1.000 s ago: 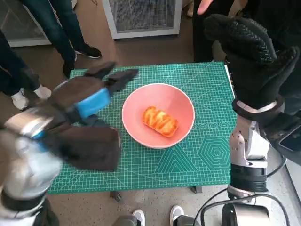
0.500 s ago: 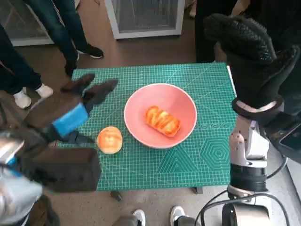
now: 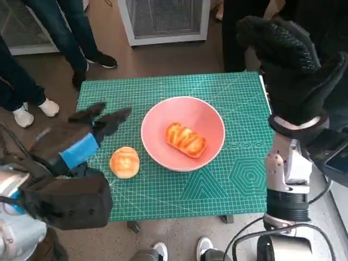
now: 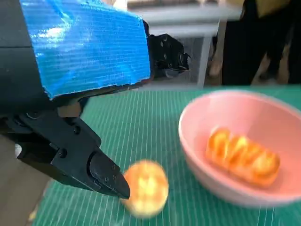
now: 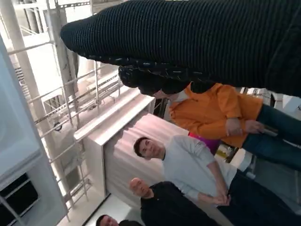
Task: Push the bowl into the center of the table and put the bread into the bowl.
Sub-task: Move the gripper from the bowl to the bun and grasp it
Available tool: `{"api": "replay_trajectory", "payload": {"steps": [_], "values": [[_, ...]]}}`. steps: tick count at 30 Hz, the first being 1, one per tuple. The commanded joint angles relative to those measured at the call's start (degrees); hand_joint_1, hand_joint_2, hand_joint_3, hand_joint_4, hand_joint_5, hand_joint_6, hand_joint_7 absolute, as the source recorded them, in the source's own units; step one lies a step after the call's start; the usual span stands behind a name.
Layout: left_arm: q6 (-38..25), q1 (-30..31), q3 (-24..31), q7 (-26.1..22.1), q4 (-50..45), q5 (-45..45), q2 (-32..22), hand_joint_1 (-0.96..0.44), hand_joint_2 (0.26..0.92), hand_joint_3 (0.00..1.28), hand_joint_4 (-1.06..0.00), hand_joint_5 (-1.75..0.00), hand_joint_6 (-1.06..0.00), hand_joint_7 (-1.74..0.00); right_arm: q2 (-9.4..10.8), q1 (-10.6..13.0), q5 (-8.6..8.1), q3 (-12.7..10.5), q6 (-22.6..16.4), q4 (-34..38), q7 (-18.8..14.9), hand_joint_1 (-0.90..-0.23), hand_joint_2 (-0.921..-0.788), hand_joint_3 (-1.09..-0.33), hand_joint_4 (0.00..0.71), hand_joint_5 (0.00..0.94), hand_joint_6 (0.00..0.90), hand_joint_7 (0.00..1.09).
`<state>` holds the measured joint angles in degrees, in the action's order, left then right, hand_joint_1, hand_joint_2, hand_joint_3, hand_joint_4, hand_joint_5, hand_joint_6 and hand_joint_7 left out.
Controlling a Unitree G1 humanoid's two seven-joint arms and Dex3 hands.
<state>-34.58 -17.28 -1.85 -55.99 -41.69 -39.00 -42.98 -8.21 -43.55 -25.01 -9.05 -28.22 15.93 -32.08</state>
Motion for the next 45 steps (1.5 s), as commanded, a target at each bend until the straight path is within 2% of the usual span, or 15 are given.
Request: {"api": "replay_trajectory", "payload": {"steps": [1,20,45], "values": [[-0.4,1.4,-1.4,1.4,1.2,-0.8,-0.1,-0.07,0.677,0.00,-0.05,-0.01,-0.19,-0.03,-0.1,0.6,-0.36,-0.1,0.7,0.5,-0.7,-0.658,-0.921,-0.762,0.308,0.001,0.224,0.42],[-4.0,1.2,-11.4,4.5,10.7,-6.5,3.2,-0.14,0.687,0.00,-0.09,-0.01,-0.21,-0.02,-0.3,0.2,-0.26,-0.5,0.4,1.0,-1.2,-0.658,-0.921,-0.756,0.311,0.002,0.225,0.42],[-4.1,-2.2,-16.6,9.6,25.6,-7.7,8.8,-0.06,0.695,0.00,-0.12,-0.01,-0.27,-0.03,-0.6,0.3,0.45,-0.6,-1.0,1.7,-1.6,-0.658,-0.921,-0.757,0.311,0.001,0.228,0.41]]}}
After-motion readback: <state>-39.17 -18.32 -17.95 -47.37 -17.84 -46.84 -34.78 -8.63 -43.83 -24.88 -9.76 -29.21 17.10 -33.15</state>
